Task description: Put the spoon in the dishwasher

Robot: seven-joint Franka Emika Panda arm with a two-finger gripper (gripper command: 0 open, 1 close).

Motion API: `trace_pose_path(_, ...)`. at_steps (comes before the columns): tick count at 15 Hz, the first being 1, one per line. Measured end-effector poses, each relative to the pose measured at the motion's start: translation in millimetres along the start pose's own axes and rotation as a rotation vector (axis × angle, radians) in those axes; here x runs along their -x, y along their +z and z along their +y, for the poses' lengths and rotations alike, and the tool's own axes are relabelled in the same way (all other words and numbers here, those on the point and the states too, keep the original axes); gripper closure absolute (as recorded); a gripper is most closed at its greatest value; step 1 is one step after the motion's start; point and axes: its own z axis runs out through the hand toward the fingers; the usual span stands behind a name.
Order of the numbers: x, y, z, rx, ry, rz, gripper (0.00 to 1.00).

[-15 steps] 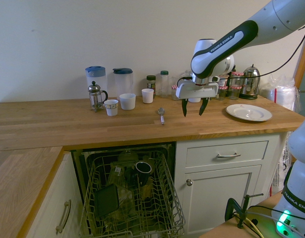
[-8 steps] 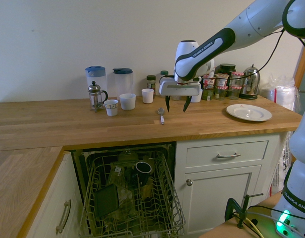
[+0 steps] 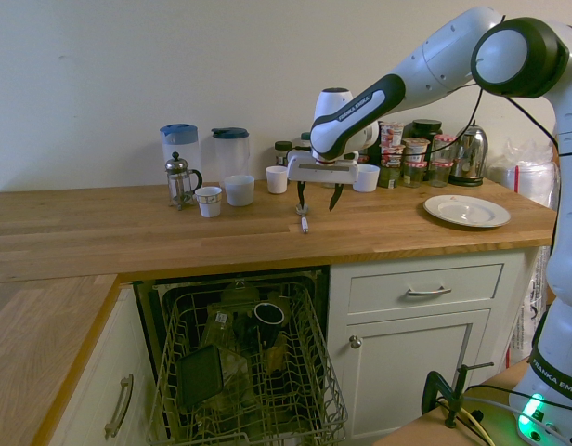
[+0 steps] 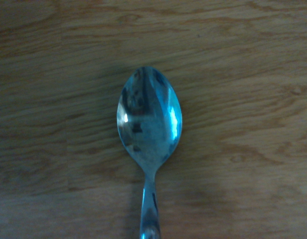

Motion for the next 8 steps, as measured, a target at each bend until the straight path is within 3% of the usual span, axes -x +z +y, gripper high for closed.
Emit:
trace_pose_path(7, 3, 28, -23, 0.031, -0.007, 0.002, 0.0)
trace_pose_path(8, 5, 28, -24, 0.038, -0.01, 0.003, 1.0)
